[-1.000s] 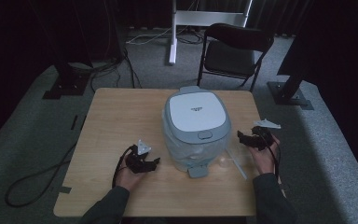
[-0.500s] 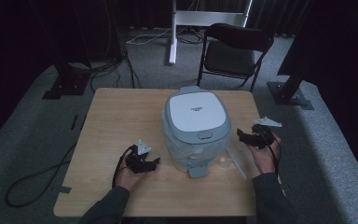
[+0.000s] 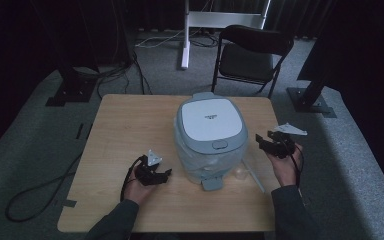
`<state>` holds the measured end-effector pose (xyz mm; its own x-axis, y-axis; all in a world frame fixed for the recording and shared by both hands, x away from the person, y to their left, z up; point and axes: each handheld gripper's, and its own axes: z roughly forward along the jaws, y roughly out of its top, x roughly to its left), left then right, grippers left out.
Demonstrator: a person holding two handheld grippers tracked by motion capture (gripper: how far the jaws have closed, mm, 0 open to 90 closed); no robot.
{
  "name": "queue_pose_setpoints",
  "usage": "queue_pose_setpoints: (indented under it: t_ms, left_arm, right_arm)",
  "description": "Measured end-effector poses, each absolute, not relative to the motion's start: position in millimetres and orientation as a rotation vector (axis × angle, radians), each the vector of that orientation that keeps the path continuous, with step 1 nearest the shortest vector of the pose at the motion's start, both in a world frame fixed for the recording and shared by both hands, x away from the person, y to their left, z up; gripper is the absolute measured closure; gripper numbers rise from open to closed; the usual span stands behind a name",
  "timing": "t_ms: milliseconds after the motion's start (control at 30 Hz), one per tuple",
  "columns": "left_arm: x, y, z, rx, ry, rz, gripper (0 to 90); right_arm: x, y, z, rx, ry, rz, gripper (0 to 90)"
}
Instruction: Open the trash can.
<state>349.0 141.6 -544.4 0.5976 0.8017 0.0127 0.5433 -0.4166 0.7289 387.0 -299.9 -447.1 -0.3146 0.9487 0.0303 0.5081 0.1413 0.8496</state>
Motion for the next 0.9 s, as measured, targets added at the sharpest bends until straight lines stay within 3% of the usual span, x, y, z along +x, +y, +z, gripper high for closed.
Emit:
queue_pose_setpoints:
  t_ms: [200, 900]
  left_arm:
    - [349, 142, -544, 2.125, 1.059, 0.474, 33.0]
    - [349, 141, -544, 2.128, 1.054, 0.472, 32.9]
  right_arm:
    - [384, -296, -440, 1.37, 1.904, 1.094, 49.2]
    - [387, -290, -415, 1.345, 1.88, 1.087, 47.4]
